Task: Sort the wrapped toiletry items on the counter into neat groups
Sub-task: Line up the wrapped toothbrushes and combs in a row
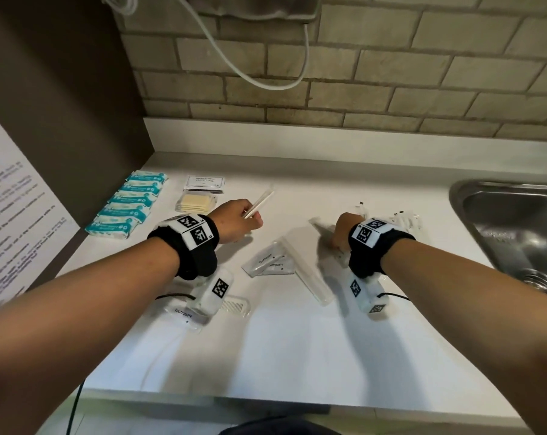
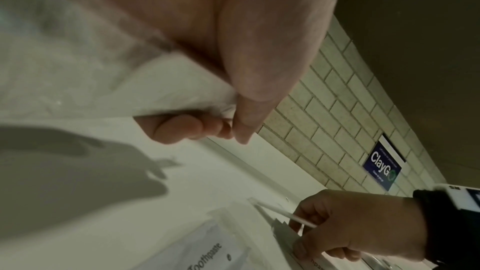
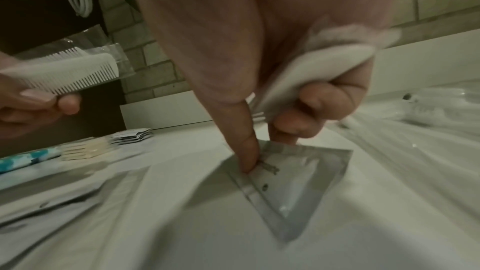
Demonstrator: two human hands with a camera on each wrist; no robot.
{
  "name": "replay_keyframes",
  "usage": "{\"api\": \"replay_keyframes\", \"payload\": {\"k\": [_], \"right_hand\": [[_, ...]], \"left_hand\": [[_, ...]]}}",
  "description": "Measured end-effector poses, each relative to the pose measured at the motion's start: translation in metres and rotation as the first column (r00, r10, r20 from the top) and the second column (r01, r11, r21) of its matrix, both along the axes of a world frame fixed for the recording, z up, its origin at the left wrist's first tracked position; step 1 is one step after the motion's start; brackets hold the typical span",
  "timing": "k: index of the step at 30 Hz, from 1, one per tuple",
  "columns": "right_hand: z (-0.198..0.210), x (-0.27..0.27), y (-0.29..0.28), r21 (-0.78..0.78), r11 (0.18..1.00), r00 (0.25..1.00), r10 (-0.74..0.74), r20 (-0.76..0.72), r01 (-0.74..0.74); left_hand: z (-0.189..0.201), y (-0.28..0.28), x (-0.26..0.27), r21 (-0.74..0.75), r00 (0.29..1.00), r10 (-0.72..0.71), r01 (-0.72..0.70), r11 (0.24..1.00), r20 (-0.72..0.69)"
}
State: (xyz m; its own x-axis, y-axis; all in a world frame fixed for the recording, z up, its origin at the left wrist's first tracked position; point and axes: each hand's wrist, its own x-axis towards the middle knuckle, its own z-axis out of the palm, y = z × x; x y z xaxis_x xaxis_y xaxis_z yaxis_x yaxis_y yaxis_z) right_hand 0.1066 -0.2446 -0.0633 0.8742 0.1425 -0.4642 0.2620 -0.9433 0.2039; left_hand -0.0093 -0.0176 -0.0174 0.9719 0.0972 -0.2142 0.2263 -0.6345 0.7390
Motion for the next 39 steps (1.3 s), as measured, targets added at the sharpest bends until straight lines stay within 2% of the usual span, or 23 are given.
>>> {"api": "replay_keyframes", "payload": {"k": [3,5,9,12,15,19,25,29,33,39], "right_hand": [[-0.005,0.005,-0.001,0.041,0.999,1.0,-0.015,-0.014,0.015],[0.009,-0.007,0.004,0.072,0.997,0.999,-0.009,0.032,0.006],[0.054,-0.043,0.034,0.403,0.913,0.998,0.055,0.026,-0.06],[0.072,-0.069,0.061,0.501,0.852,0.974,0.213,-0.071,-0.15],[0.058,-0.089,0.081,0.431,0.871,0.937,0.321,-0.136,-0.235],[0.032,-0.101,0.085,0.418,0.855,0.936,0.35,-0.033,-0.306],[0.046,-0.092,0.072,0.469,0.859,0.973,0.231,0.006,-0.207],[0.052,-0.091,0.054,0.349,0.93,0.985,0.148,-0.084,-0.11],[0.04,-0.099,0.045,0.245,0.969,0.987,0.07,-0.146,-0.032],[0.032,-0.091,0.042,0.176,0.984,0.995,0.049,-0.09,-0.033]], "left_hand": [[0.0,0.004,-0.004,0.021,1.0,0.006,-0.006,1.0,0.016],[0.001,0.007,-0.007,0.041,1.0,0.013,-0.014,0.999,0.025],[0.004,0.02,-0.012,0.027,0.993,0.094,-0.096,0.995,0.068],[0.006,0.035,-0.018,0.049,0.984,0.162,-0.166,0.985,0.08],[0.005,0.046,-0.025,0.098,0.986,0.155,-0.16,0.982,0.056],[0.006,0.048,-0.04,0.11,0.998,0.064,-0.06,0.992,-0.028],[-0.003,0.038,-0.066,0.151,0.956,-0.193,0.229,0.962,-0.219],[-0.013,0.032,-0.077,0.2,0.901,-0.266,0.346,0.916,-0.344],[-0.019,0.026,-0.077,0.308,0.905,-0.274,0.375,0.874,-0.325],[-0.019,0.025,-0.063,0.375,0.927,-0.254,0.347,0.86,-0.274]]}}
